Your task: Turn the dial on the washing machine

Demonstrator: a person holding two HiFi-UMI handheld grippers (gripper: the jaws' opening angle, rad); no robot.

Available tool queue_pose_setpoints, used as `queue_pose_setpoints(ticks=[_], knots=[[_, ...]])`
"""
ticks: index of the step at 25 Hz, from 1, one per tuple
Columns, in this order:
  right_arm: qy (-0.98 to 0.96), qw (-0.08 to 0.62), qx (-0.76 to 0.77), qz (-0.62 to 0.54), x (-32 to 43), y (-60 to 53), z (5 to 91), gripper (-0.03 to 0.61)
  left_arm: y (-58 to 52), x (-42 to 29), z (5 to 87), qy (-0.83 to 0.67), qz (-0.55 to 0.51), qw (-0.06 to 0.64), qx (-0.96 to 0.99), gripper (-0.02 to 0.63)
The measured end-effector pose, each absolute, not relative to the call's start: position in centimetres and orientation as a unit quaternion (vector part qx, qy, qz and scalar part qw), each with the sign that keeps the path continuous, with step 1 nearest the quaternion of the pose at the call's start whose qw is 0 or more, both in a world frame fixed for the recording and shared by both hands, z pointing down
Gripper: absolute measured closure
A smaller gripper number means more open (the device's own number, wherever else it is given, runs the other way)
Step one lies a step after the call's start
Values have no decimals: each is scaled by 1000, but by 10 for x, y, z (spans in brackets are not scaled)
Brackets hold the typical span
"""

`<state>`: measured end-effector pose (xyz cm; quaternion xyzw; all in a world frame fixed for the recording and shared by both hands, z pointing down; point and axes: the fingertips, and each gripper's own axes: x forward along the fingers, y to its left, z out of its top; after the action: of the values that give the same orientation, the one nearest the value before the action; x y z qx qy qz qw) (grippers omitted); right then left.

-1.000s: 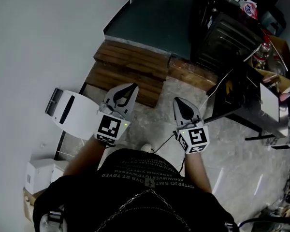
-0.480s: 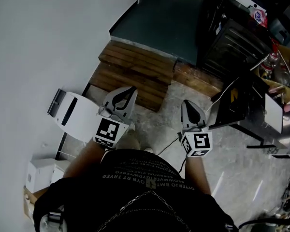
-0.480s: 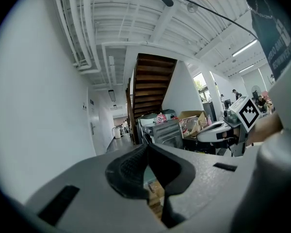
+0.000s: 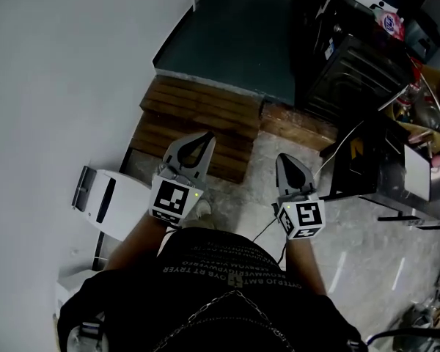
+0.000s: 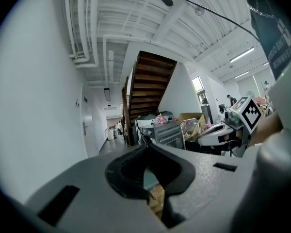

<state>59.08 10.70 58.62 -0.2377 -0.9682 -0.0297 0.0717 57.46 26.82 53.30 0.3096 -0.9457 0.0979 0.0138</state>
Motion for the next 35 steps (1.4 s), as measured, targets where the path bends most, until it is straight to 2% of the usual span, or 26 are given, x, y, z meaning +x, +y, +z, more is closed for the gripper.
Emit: queue_pose_setpoints(ticks=[8, 16, 27, 35], knots=[[-968, 90, -234, -26, 502, 158, 597, 581, 312, 482, 546, -940, 87, 28, 328, 601], [-971, 88, -222, -32, 448, 192, 590, 581, 343, 431, 549, -934, 82, 25, 348, 601], [-973, 109, -201, -28, 409, 182, 598, 581, 336, 377, 562, -927, 69, 37, 367, 601], [-972, 114, -203, -16, 334, 165, 610, 581, 322, 311, 573, -924, 82, 53, 370, 601]])
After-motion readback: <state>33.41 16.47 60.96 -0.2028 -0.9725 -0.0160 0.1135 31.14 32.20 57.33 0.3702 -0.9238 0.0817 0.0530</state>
